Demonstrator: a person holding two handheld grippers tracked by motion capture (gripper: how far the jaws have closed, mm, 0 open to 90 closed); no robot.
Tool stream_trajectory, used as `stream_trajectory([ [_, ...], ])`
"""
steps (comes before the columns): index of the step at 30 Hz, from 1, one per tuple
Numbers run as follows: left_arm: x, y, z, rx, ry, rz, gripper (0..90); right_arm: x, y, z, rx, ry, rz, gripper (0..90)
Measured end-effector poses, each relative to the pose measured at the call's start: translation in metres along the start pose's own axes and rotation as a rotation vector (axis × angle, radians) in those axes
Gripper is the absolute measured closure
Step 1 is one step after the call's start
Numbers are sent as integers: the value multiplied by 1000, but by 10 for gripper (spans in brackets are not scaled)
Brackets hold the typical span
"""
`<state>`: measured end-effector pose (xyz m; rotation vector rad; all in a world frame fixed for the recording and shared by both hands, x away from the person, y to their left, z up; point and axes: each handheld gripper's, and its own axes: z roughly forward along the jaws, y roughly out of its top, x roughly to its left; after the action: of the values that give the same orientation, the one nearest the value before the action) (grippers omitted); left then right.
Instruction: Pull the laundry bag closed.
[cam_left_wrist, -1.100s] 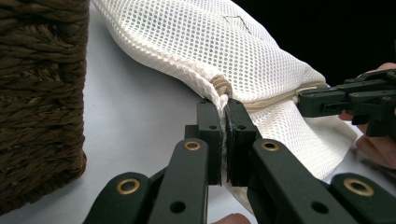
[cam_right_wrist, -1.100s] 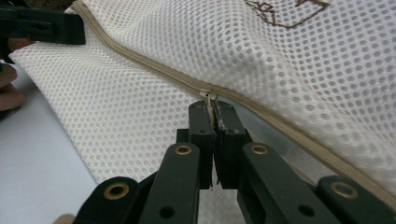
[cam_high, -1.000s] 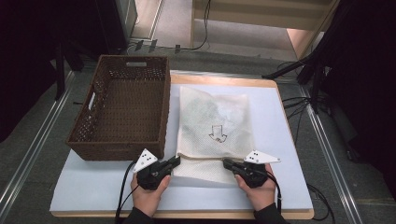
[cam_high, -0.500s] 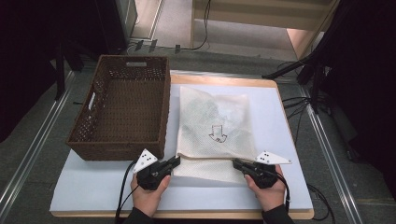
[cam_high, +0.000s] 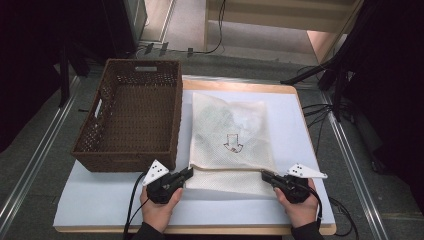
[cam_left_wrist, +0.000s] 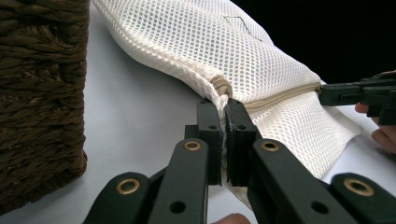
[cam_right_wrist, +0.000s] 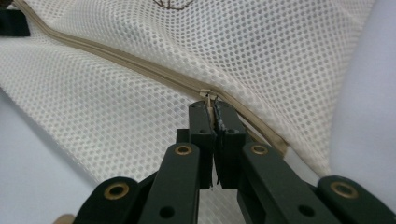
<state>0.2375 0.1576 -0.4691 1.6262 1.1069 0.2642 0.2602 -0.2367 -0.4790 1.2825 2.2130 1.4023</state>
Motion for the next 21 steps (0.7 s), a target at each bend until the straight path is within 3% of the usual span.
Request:
stream_trajectory([
  [21,-2,-1,0,-2,3,9,873,-24,-13,-23,2,-55,41,882],
])
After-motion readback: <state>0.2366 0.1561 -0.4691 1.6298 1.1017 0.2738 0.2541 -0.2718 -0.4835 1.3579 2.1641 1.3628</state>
